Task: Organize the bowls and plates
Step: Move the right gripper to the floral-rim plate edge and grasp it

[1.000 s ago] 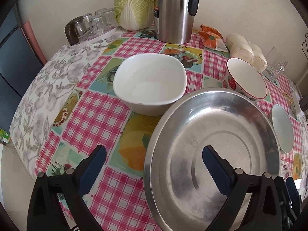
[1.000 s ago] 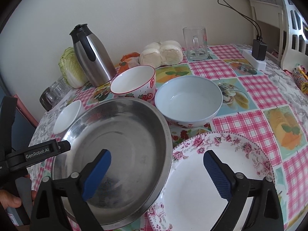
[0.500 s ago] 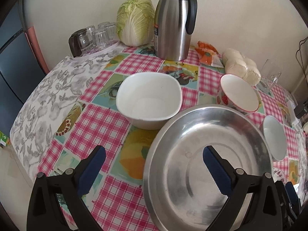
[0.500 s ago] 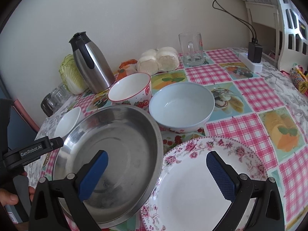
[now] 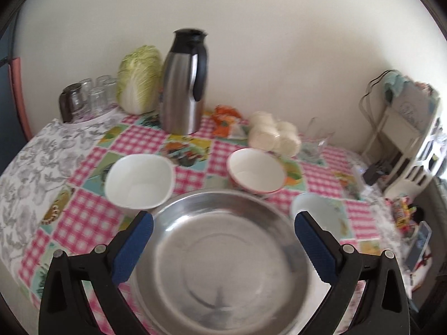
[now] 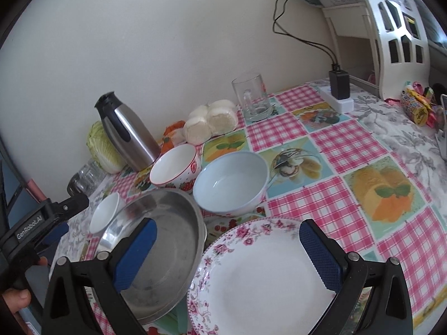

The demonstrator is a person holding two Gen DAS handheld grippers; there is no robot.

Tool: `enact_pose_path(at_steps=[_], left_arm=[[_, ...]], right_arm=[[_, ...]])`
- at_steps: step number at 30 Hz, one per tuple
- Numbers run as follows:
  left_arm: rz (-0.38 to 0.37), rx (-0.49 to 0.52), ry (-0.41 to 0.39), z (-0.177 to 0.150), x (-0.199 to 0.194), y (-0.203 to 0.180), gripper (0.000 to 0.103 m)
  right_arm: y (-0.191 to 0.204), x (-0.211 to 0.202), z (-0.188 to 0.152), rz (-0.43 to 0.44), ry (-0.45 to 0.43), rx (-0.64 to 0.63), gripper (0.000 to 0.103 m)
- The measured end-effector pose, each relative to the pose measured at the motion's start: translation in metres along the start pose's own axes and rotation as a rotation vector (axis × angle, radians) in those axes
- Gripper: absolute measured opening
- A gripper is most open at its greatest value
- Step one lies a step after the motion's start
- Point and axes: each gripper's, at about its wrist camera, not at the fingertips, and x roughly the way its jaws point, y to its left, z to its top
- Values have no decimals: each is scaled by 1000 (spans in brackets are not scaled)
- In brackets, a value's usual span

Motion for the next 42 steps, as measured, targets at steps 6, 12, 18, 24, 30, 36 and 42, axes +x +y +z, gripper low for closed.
enact_pose_path(at_steps=[6,12,18,24,30,36,42], left_arm=[[-114,66,-67,-4,-22,-42,101],[-158,64,-7,-18,-25,-78,101],[-197,5,128,-41,-24,-96,101],[-205,4,239,-62,-20,-112,101],[-230,-75,353,-85,-6,-111,101],[-199,-167,419,-108,8,-106,101],[-159,-237,478,-125,28,-92,100]], right_arm=[[-28,-31,8,-13,-77,39,103],[-61,-50,9,-51,-122,96,103],[-93,-56,5,-91,-115,186,103],[-114,-51,-2,-127,-58,256,103],[-125,-29,-13,-116,75,309,102],[-131,-14,-25,-111,138,343,87],[-139,-3,-33,-74,183,396,71]])
